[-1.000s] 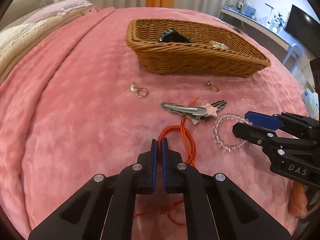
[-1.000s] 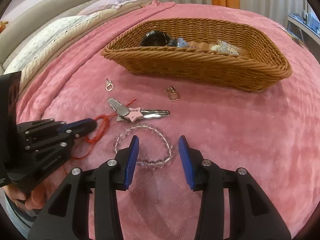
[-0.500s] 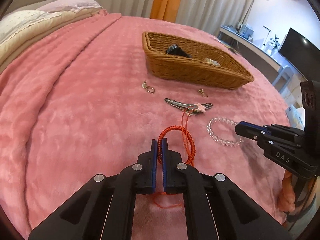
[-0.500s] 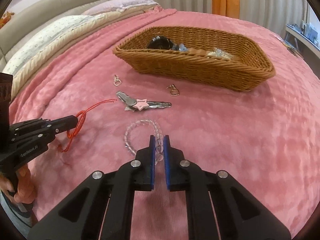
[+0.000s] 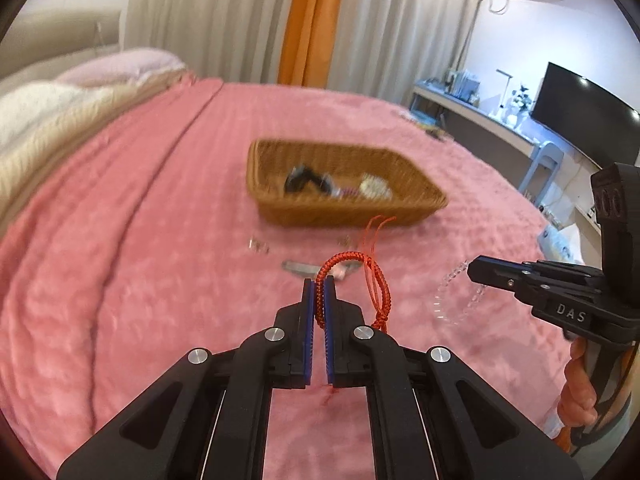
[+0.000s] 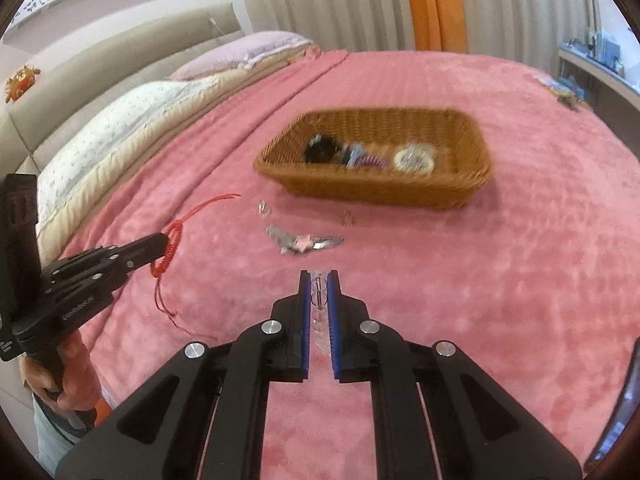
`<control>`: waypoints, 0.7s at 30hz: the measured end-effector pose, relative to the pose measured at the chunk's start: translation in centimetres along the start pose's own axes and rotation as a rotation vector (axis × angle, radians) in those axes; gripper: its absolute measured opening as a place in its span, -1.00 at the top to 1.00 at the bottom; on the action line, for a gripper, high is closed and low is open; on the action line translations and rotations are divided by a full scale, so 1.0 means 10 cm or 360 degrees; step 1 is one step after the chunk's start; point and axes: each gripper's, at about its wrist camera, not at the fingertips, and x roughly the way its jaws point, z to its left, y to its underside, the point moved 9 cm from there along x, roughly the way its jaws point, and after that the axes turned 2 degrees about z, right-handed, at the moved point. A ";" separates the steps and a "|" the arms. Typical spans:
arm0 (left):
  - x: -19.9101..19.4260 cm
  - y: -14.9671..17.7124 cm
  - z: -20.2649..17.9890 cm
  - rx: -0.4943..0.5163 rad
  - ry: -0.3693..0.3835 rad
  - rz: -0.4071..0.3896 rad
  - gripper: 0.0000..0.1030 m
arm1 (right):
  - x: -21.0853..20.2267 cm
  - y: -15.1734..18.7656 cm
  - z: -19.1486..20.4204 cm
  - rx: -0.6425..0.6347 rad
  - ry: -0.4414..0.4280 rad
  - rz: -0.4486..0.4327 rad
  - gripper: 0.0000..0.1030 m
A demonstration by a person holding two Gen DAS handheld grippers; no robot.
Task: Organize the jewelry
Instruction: 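Place the red cord and bead bracelet into the basket and open both tools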
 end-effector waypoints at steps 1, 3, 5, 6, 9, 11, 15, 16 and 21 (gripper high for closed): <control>-0.03 -0.05 -0.02 0.0010 0.0000 -0.0018 0.95 | -0.08 -0.07 -0.01 0.0000 0.0007 -0.0026 0.88; -0.11 -0.23 -0.09 0.0039 0.0001 -0.0072 0.95 | -0.20 -0.22 -0.03 -0.0006 0.0016 -0.0074 0.88; -0.17 -0.43 -0.16 0.0069 0.0003 -0.0124 0.95 | -0.34 -0.46 -0.03 -0.0032 0.0041 -0.0148 0.88; -0.18 -0.52 -0.18 0.0081 0.0000 -0.0143 0.95 | -0.38 -0.54 -0.04 -0.0040 0.0052 -0.0172 0.88; -0.13 -0.82 -0.23 0.0128 -0.0028 -0.0204 0.95 | -0.47 -0.91 -0.06 -0.0077 0.0099 -0.0266 0.88; -0.02 -1.00 -0.24 0.0143 -0.0054 -0.0220 0.95 | -0.46 -1.10 -0.10 -0.0087 0.0114 -0.0296 0.88; 0.28 -1.38 -0.22 0.0106 -0.0011 -0.0249 0.95 | -0.30 -1.47 -0.21 -0.0075 0.0109 -0.0329 0.88; 0.34 -1.45 -0.21 0.0095 -0.0008 -0.0256 0.95 | -0.24 -1.53 -0.24 -0.0071 0.0114 -0.0331 0.88; 0.85 -1.71 -0.10 0.0015 0.0026 -0.0259 0.95 | 0.22 -1.73 -0.45 -0.0018 0.0098 -0.0299 0.88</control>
